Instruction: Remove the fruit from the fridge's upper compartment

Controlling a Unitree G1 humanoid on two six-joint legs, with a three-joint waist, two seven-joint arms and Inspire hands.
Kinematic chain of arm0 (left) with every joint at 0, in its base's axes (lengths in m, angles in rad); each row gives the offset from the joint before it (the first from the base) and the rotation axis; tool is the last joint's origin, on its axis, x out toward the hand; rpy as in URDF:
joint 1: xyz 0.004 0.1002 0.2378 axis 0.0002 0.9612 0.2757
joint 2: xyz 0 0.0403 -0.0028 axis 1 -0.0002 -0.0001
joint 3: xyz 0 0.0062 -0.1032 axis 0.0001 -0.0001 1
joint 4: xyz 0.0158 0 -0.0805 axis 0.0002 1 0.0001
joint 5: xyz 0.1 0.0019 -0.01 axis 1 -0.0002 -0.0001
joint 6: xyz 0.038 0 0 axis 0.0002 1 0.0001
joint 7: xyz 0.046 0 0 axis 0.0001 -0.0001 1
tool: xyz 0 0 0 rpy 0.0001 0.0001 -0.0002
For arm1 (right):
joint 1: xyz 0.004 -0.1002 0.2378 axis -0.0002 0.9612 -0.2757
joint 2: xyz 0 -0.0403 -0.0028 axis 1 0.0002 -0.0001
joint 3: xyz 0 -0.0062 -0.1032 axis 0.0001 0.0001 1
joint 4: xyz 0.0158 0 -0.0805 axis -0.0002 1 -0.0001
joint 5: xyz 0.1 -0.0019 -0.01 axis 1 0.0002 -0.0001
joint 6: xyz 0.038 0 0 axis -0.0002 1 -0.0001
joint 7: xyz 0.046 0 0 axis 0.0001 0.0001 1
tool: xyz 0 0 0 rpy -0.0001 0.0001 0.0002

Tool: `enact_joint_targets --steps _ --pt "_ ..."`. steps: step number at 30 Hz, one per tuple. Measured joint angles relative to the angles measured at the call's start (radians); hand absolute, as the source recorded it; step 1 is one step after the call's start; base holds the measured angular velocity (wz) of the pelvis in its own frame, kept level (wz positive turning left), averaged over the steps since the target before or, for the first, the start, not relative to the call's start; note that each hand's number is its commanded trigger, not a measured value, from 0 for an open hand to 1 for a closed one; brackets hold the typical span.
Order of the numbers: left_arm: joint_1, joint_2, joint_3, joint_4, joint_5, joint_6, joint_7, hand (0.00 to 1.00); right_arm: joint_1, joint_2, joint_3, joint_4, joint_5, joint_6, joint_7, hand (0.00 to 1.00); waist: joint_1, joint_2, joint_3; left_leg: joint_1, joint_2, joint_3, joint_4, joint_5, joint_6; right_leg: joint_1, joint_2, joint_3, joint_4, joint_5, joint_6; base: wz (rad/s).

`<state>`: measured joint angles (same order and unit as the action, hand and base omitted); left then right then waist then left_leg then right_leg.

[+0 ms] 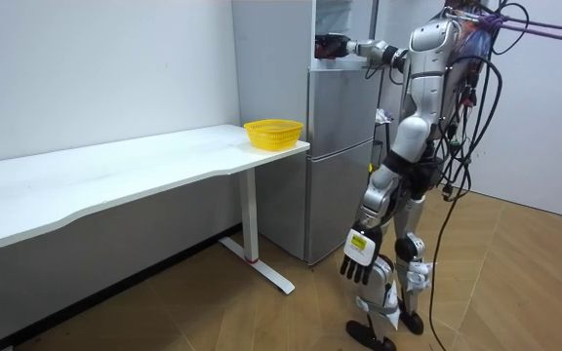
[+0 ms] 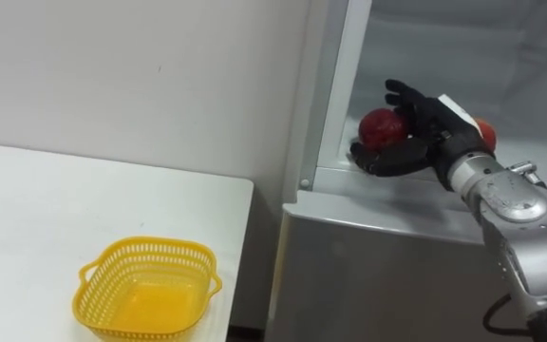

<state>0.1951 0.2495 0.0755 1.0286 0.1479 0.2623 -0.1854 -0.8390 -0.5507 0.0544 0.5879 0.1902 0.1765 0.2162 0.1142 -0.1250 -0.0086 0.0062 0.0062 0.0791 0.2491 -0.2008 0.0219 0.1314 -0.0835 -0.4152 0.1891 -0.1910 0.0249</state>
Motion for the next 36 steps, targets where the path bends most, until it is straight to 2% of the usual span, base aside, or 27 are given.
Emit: enact_joint_targets --steps 5,10,16,25,36 --pt "-0.007 0.000 -0.002 -0.001 0.000 0.004 0.006 0.00 -0.013 -0.001 0.002 0.029 0.057 0.009 0.024 1.00 0.000 0.007 0.0041 -0.003 0.002 0.000 0.005 -0.001 0.001 -0.002 0.002 0.006 0.000 0.001 -0.002 0.00" --pt "-0.015 0.001 -0.017 -0.001 0.001 0.017 0.008 0.00 -0.032 -0.003 -0.002 0.040 0.061 0.009 0.003 1.00 0.001 0.012 0.0059 -0.004 0.002 0.000 0.004 -0.001 0.000 -0.003 0.002 0.007 0.000 0.001 -0.002 0.00" --pt "-0.026 0.001 -0.020 -0.001 0.001 0.017 0.008 0.00 -0.035 -0.003 -0.002 0.039 0.052 -0.012 -0.023 1.00 0.003 0.014 0.0056 -0.004 0.002 0.001 0.000 -0.001 0.000 -0.005 0.003 0.006 -0.001 0.001 -0.002 0.00" --pt "-0.030 0.006 -0.026 0.000 0.000 0.016 0.008 0.00 -0.041 -0.003 0.011 0.039 0.059 -0.012 -0.032 1.00 0.003 0.012 0.0043 0.005 -0.001 0.001 -0.009 -0.001 0.000 0.001 0.004 0.004 -0.002 0.001 -0.002 0.00" --pt "-0.034 0.008 -0.042 0.000 -0.001 0.014 0.008 0.00 -0.041 -0.002 0.013 0.030 0.092 -0.012 -0.054 1.00 0.000 0.017 0.0078 0.004 -0.002 0.002 -0.009 0.000 0.000 0.001 0.004 0.004 -0.003 0.001 -0.002 0.00"
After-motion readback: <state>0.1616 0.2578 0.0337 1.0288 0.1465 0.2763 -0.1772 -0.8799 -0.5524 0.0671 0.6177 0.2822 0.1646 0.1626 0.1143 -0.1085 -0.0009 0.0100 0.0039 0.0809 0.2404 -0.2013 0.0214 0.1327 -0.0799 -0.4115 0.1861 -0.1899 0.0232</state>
